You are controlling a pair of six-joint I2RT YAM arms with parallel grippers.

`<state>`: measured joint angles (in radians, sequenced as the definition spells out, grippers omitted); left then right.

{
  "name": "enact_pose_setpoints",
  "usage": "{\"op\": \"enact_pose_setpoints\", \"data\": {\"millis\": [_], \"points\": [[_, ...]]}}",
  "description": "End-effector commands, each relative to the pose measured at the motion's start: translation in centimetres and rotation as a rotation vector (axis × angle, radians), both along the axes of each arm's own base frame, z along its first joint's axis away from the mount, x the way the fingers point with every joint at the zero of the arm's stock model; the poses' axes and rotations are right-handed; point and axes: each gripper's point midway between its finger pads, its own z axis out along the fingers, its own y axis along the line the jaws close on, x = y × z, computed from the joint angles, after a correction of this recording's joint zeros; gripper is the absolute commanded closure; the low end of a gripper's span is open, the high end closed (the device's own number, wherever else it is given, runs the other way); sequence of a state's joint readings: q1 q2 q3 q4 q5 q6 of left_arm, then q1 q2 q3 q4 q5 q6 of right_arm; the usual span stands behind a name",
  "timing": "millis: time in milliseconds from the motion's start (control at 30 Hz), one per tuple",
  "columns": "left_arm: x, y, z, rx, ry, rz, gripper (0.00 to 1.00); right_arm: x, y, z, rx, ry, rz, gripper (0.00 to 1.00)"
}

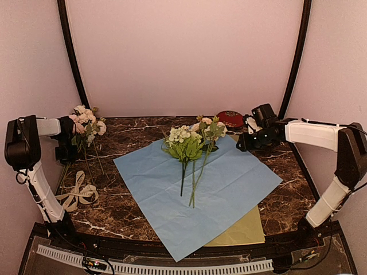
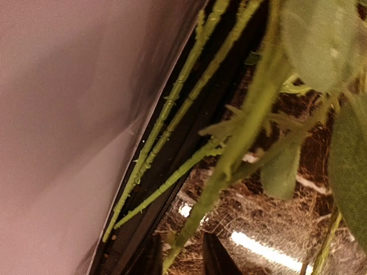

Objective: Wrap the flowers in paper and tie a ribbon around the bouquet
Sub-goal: Pick up the fake flower from the corner of the board, then place the fake flower on the flattened wrapping paper.

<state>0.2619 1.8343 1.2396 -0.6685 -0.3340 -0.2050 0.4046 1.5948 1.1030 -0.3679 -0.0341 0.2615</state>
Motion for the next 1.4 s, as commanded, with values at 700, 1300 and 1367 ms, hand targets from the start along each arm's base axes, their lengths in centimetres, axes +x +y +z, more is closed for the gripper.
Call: {"op": "enact_pose_setpoints", "data": {"millis": [700, 1300, 1367], "points": [[1.7, -0.5, 12.2, 0.114, -0.408, -0.13, 1.0, 0.2, 0.1, 0.3, 0.006, 0.01, 0.011, 0.52], [4.4, -28.3, 24.8, -0.714, -1.037, -0.389, 1.0, -1.2, 5.8, 10.6, 0.352, -0.198, 0.211, 0.52], [4.3, -32.3, 22.2, -0.828, -0.955, -0.354, 1.0, -1.5, 6.0, 10.6, 0.355, -0.187, 0.21, 0.52]]}}
